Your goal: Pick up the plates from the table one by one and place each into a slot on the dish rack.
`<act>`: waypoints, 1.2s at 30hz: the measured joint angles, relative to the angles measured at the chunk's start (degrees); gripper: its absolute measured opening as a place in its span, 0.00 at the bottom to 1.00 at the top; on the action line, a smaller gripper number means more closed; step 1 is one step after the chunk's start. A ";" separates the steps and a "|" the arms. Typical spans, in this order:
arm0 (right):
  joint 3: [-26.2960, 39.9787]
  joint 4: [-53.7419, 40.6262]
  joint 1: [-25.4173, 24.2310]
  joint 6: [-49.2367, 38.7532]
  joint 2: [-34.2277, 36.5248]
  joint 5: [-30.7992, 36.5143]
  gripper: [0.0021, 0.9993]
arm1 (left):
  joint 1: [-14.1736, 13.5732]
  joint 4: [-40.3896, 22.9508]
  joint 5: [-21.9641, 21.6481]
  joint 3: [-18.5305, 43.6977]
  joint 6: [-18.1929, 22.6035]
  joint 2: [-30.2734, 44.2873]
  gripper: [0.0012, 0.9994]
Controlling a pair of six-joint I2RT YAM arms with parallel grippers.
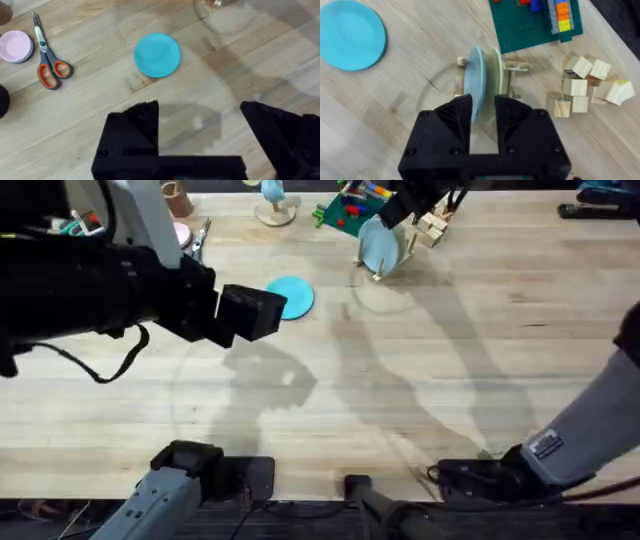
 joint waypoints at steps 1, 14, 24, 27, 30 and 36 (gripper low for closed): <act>0.00 -0.42 0.00 0.10 -0.68 0.00 0.30 | 0.00 0.00 0.00 0.00 0.02 0.00 0.99; 1.36 -19.29 0.07 3.03 -17.80 -0.06 1.00 | 0.00 1.33 0.02 0.00 0.00 0.03 0.99; -0.47 -27.95 0.28 12.07 -23.62 -0.26 1.00 | 0.00 1.58 1.31 0.00 0.00 5.81 0.93; -5.61 -25.76 0.30 14.61 -26.99 -0.28 1.00 | 0.00 1.76 1.31 0.00 0.00 7.90 0.93; -12.30 -22.77 0.32 16.66 -30.89 -0.31 1.00 | 0.00 1.84 1.32 0.00 -0.06 9.04 0.86; -20.52 -20.88 0.35 19.21 -35.62 -0.44 1.00 | 0.00 5.17 1.52 0.00 -0.10 9.44 0.07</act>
